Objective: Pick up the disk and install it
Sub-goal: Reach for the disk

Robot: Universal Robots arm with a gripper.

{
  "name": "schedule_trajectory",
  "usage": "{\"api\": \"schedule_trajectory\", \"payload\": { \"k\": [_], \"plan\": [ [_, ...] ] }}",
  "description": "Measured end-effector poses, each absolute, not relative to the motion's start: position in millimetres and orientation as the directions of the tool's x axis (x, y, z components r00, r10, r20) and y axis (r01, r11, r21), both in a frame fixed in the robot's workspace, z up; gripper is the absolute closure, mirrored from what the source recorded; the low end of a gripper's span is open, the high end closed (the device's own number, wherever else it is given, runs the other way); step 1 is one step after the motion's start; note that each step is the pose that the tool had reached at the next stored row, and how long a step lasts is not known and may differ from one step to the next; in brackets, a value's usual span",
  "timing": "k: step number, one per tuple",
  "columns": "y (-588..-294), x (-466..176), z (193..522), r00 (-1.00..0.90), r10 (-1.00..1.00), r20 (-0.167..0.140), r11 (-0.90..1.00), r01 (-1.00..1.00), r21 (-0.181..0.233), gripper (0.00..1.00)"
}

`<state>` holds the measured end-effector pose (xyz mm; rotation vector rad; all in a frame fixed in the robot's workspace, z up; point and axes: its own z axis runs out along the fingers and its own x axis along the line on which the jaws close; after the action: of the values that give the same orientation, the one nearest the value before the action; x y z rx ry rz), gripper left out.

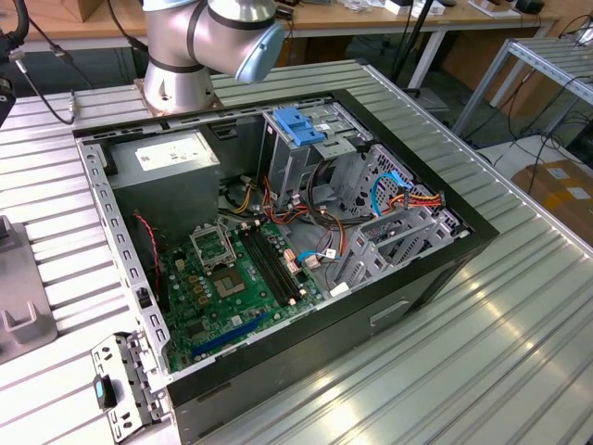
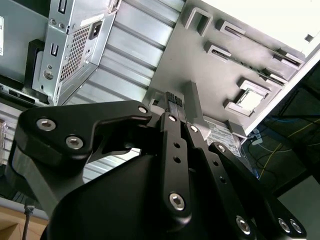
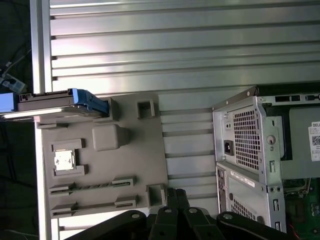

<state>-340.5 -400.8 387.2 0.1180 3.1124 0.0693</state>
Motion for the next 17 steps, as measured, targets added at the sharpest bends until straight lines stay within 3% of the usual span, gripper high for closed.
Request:
{"api": "schedule_trajectory", "payload": {
  "k": [17],
  "plan": [
    [-400.8,-349.8,386.8,-0.997,0.076,-0.024,0.996,0.075,0.045,0.90]
  ]
}}
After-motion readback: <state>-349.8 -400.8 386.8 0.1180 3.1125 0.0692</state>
